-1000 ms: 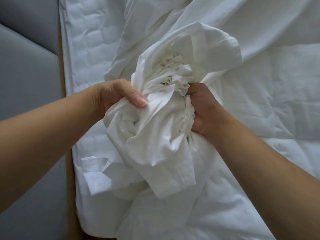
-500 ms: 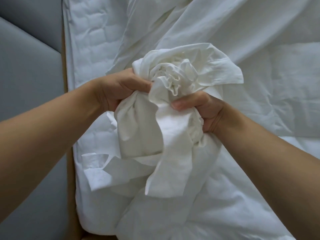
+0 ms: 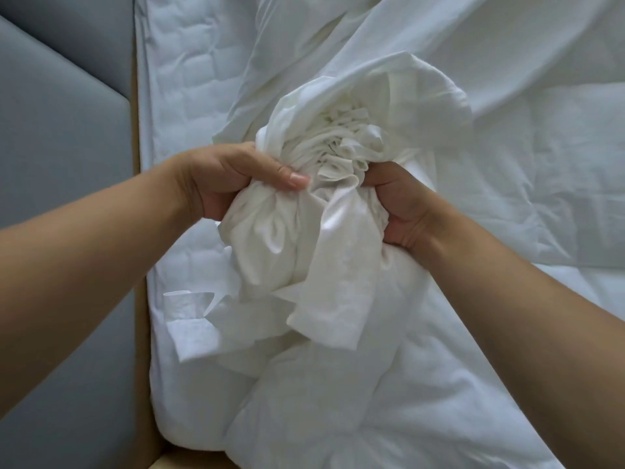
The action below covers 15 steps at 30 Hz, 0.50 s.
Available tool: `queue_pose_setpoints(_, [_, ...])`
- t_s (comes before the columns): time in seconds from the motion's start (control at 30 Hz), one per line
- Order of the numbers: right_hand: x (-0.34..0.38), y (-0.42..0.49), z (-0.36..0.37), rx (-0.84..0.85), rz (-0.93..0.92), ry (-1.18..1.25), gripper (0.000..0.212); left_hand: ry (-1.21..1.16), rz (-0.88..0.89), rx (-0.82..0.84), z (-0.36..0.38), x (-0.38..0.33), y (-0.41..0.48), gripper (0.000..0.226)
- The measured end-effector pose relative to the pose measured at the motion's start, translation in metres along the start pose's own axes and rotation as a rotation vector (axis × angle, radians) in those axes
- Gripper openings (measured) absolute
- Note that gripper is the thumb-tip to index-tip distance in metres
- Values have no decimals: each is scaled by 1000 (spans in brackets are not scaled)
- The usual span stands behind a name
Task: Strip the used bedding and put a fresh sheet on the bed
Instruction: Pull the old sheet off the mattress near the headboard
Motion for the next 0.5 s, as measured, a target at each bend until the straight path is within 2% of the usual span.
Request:
queue_pose_setpoints(0.07, [-1,0,2,19,19,25,17,-33,22,-6,2,4,-3,62])
queue_pose_setpoints(0.2, [-6,-1,5,78,53,30,33,-23,-53,-17,-4,8,-4,35])
queue_pose_setpoints(0.3, [-8,-4,16,170,158,6,47,53,-90,-101,-22,-2,-1,44])
queue_pose_setpoints(0.43, [-11,-9,39,323,319,-120,52,117,-9,-168,-20,-26,0,39])
queue_pose_setpoints(0.5, [-10,-10,40,327,295,-149,59,127,20,-142,-15,-31,0,41])
Point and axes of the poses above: each hand's wrist, its own y-axis towards the middle knuckle, its own z-axis out of the palm, x = y × z, the point moved 8 cm from there along y, towards the middle knuckle, and after that the axes turned 12 degrees about y, right-handed, at the moved point
